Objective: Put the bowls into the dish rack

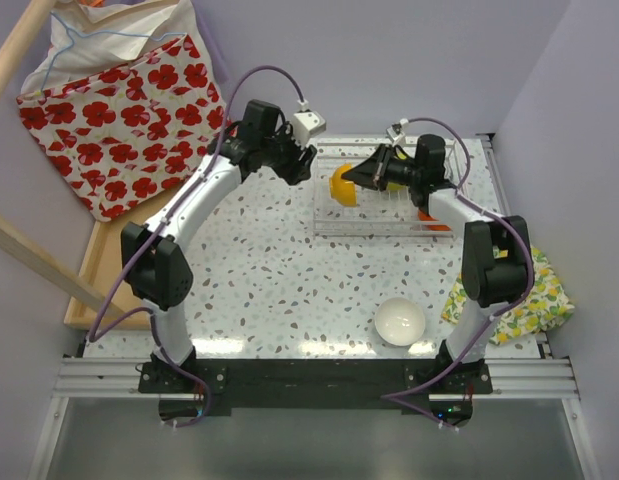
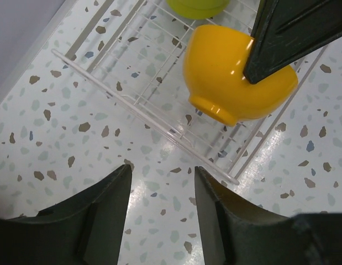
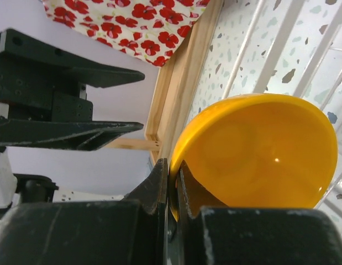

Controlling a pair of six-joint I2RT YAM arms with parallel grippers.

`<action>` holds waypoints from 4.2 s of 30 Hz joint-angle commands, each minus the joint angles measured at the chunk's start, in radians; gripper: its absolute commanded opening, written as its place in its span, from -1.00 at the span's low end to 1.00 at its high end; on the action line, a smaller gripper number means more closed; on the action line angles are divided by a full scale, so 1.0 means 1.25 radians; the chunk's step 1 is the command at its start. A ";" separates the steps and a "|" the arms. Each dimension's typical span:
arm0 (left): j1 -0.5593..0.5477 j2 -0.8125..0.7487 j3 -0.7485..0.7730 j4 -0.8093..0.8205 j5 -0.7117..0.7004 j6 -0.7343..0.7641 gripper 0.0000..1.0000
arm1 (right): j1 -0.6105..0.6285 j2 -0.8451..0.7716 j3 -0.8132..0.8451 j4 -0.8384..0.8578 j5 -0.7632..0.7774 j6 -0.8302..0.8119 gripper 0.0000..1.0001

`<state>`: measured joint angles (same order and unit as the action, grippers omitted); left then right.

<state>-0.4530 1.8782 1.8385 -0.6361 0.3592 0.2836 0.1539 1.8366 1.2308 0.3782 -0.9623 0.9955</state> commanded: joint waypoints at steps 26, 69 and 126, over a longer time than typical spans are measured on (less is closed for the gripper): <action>-0.070 0.155 0.142 0.061 -0.016 -0.021 -1.00 | -0.069 0.092 0.006 -0.116 -0.050 -0.052 -0.85; -0.081 0.057 0.014 0.083 -0.091 0.003 -0.48 | -0.215 -0.293 0.116 -1.065 0.101 -1.275 -0.16; 0.040 -0.291 -0.357 0.071 -0.141 0.039 0.43 | 0.315 -0.193 0.004 -1.180 0.383 -1.799 -1.00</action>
<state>-0.4171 1.5513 1.4063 -0.5701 0.1646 0.3332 0.5232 1.5665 1.1576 -1.1320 -0.4294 -1.2926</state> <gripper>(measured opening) 0.712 0.022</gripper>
